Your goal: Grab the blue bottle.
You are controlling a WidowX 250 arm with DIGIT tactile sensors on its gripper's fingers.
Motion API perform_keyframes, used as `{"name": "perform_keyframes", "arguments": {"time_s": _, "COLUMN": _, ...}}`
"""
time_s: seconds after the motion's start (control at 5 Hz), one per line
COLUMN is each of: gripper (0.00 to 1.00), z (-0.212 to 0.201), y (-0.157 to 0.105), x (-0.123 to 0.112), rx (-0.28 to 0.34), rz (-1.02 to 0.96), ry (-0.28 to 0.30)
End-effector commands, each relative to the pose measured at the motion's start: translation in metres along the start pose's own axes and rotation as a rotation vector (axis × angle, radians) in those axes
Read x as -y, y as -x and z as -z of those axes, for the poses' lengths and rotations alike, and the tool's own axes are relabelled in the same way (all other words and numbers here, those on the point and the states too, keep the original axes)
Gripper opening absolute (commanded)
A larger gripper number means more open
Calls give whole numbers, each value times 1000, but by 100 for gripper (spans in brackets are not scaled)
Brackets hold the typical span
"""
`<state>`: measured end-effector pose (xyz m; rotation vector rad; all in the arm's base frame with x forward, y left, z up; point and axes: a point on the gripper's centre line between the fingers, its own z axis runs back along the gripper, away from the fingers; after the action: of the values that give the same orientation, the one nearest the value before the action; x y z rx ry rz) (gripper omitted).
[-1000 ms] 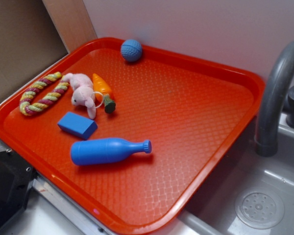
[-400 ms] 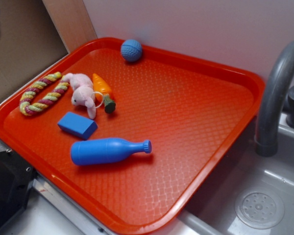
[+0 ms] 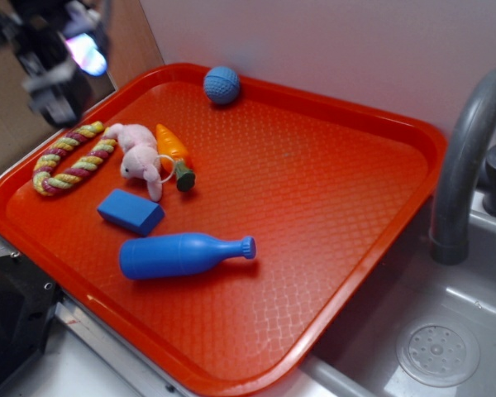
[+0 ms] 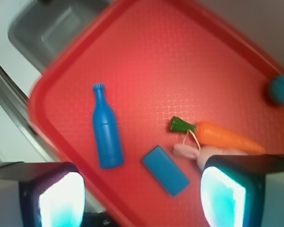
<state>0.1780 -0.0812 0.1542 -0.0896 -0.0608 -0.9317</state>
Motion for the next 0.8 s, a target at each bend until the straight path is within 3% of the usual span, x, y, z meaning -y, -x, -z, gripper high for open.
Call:
{"name": "perform_keyframes", "arguments": {"time_s": 0.0, "gripper": 100, "z": 43, "y": -6, "x": 43, "rx": -92, "rz": 112, "ry": -16}}
{"name": "perform_keyframes", "arguments": {"time_s": 0.4, "gripper": 100, "z": 90, "y": -9, "x": 41, "rx": -232, "rz": 60, "ry": -46}}
{"name": "perform_keyframes", "arguments": {"time_s": 0.6, "gripper": 100, "z": 110, "y": -7, "x": 41, "rx": -279, "rz": 77, "ry": -23}}
